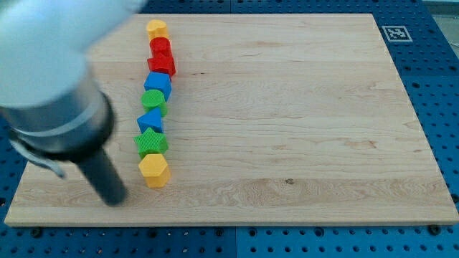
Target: Slide the green star to the top right
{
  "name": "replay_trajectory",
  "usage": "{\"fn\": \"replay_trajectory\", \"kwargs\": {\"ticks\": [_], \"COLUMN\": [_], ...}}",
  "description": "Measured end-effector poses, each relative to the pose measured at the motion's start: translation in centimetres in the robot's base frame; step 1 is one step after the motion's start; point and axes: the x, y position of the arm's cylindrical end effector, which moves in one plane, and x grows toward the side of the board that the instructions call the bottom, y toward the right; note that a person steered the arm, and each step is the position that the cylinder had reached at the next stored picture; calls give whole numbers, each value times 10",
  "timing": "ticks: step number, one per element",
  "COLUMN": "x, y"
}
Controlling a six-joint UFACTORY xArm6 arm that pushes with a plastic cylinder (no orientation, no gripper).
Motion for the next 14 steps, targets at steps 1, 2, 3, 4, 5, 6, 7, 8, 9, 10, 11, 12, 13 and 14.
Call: {"fn": "replay_trajectory", "kwargs": {"ticks": [1,2,3,4,5,6,7,8,9,10,11,12,13,14], "x": [-55,-56,-56,-56,-55,-55,-54,-53,-56,-90,-134,-178,-222,-265], "y": [-1,6,50,102,143,186,233,280,329,354,362,362,362,361]}}
